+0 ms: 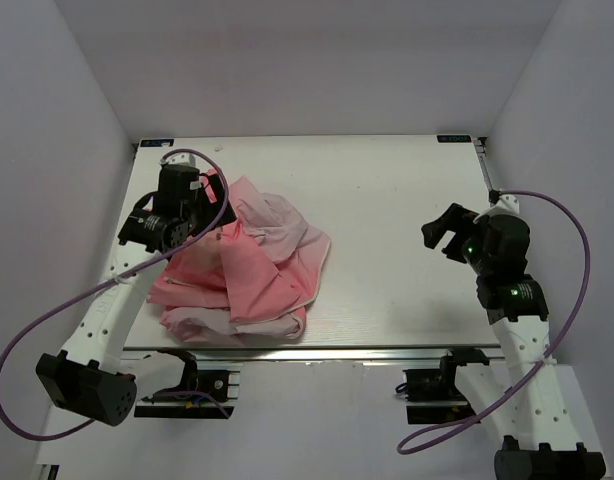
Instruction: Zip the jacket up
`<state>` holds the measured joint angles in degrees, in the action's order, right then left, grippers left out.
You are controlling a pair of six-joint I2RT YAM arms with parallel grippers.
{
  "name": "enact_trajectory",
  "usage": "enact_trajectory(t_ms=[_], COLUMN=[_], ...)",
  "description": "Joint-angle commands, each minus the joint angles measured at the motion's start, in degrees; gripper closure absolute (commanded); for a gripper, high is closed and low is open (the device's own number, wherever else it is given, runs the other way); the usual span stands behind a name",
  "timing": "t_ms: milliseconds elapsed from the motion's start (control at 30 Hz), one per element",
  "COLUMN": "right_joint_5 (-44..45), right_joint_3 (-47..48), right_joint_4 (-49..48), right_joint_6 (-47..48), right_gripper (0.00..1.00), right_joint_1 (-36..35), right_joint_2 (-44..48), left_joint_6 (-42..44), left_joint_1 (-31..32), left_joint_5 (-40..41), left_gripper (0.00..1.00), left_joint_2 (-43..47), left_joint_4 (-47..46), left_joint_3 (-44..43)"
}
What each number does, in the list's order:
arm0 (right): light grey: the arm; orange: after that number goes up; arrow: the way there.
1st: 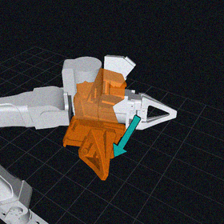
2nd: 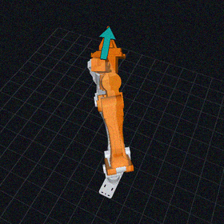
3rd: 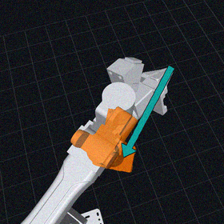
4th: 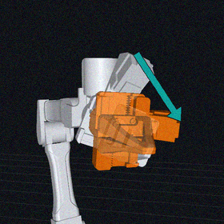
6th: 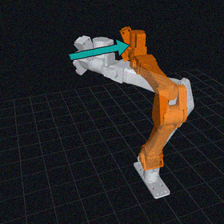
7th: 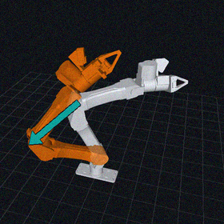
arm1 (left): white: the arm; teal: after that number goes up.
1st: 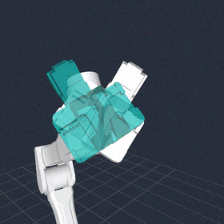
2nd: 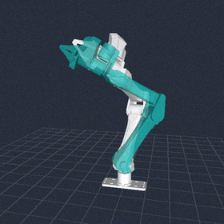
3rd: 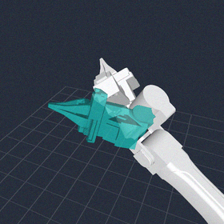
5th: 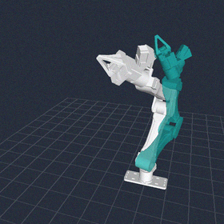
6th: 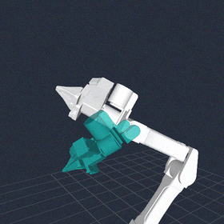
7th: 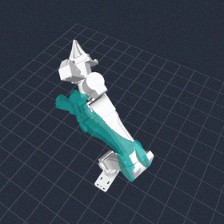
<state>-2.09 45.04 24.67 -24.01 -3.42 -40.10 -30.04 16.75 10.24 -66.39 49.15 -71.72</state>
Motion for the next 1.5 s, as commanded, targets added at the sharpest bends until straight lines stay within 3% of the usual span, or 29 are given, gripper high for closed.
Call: enact_trajectory(t_ms=[0, 200, 333, 433, 567, 767, 900, 1133, 1167, 1233, 1267, 1333, 1467], right_joint_5=[-1.2, -6.1, -4.7, -5.1, -5.3, -4.5, -4.1, -4.3, -4.4, -4.6, -4.8, -4.9, -5.1], right_joint_3=[5.8, 2.7, 0.0, -0.1, 0.0, 0.5, 0.1, 0.0, 0.1, 0.1, 0.0, 0.0, -0.5], right_joint_4=[2.3, -0.1, -2.0, -2.0, -1.6, 0.0, 0.3, 0.0, 0.0, 0.2, 0.3, 0.4, 0.5], right_joint_6=[1.5, 4.0, 3.7, 4.2, 4.6, 5.6, 5.7, 5.6, 5.6, 5.6, 5.6, 5.5, 5.5], right_gripper=[0.11, 0.11, 0.11, 0.11, 0.11, 0.11, 0.11, 0.11, 0.11, 0.11, 0.11, 0.11, 0.11], right_joint_1=[0.1, 0.2, 0.2, 0.1, 0.2, 0.2, 0.2, 0.2, 0.2, 0.2, 0.1, 0.2, 0.2], right_joint_2=[-2.8, -2.1, 0.0, -0.2, -1.2, -3.0, -3.1, -4.6, -4.8, -4.9, -4.9, -4.8, -4.2], left_joint_6=[-0.1, -1.1, -2.4, -2.1, 2.5, 10.4, 9.7, 7.5, 7.5, 7.1, 7.3, 7.0, 10.0], left_joint_1=[0.3, 0.3, 0.5, 2.6, 9.0, 10.6, 10.6, 10.6, 10.6, 10.6, 10.6, 10.6, 10.6], left_joint_5=[0.6, 1.4, 2.6, 5.8, 12.2, 10.1, 13.5, 14.6, 14.2, 13.3, 12.7, 12.6, 8.6], left_gripper=[0.02, 0.02, 0.02, 0.02, 0.02, 0.02, 0.02, 0.02, 0.06, 0.31, 0.67, 1.0, 1.0], left_joint_2=[-0.4, -5.8, -11.4, -17.7, -28.2, -41.5, -49.1, -55.9, -56.8, -59.0, -59.5, -59.9, -52.8], left_joint_4=[0.3, 3.0, 4.4, 5.3, 7.9, 8.9, 11.6, 10.5, 10.4, 10.2, 9.5, 9.2, 3.3], left_joint_3=[-1.7, -6.0, -10.4, -16.0, -30.9, -43.4, -44.9, -38.1, -38.1, -38.5, -38.7, -40.0, -41.7])
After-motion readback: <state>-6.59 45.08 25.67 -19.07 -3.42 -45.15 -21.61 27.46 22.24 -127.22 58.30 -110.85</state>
